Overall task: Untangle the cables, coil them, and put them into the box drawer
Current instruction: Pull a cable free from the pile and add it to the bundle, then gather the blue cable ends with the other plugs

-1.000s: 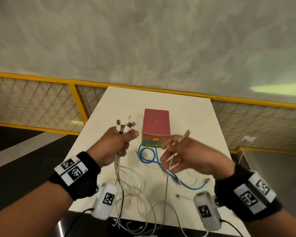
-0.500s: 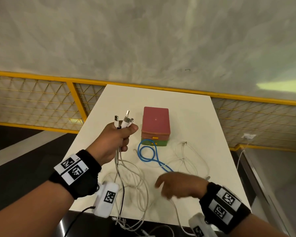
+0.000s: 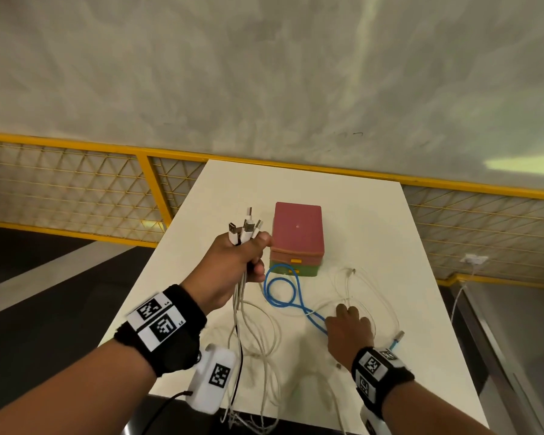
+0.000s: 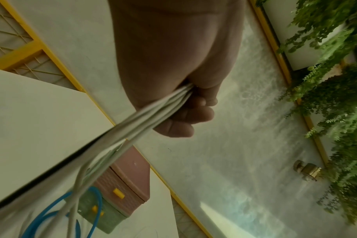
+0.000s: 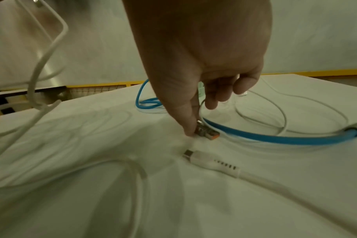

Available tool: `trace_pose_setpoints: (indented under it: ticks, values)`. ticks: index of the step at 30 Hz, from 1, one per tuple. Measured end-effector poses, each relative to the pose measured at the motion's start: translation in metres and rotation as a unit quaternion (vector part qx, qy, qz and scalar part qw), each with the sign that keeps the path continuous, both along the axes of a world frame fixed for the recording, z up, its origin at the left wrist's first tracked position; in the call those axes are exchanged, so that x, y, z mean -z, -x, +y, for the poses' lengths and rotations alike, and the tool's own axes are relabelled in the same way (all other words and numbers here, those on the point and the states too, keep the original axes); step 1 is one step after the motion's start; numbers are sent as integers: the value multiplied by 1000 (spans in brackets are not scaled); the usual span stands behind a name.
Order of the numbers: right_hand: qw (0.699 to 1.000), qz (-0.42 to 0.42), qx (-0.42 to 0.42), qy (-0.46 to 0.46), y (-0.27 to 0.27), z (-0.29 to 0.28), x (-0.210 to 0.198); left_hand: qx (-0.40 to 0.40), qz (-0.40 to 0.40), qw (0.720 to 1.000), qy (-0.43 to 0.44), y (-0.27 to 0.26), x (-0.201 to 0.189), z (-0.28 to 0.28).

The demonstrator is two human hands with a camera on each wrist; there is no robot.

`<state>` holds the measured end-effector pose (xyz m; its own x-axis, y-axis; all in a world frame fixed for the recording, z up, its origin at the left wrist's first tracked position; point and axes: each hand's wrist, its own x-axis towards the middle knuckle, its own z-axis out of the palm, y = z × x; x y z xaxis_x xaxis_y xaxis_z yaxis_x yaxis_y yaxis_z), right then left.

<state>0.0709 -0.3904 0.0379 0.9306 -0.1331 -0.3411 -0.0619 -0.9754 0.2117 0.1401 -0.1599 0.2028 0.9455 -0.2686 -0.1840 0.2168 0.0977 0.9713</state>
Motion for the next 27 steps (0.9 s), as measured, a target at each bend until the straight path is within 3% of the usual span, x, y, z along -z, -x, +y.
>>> trace_pose_setpoints:
  ticks: [6,9,12,15,19,24,27]
  values:
    - [999,-32,6,-18,-2,7,-41,57,-15,998,-6,-4,-4,-8]
    - [994,-90,-61,-29,-13,4,-85,80,-25,996,-29,-6,-6,-13]
    - [968,-135,-147,-154,-27,-3,-135,84,-24,996,-30,-6,-9,-21]
    - [901,-161,-171,-365,-30,5,-194,95,-18,995,-12,-3,-15,-29]
    - [806,-205,-66,-552,-33,16,-235,157,12,985,65,3,-24,-35]
    - [699,-279,20,-658,-40,24,-240,205,59,970,119,12,-29,-40]
    - [665,-289,49,-686,-38,32,-236,193,70,966,160,15,-32,-44]
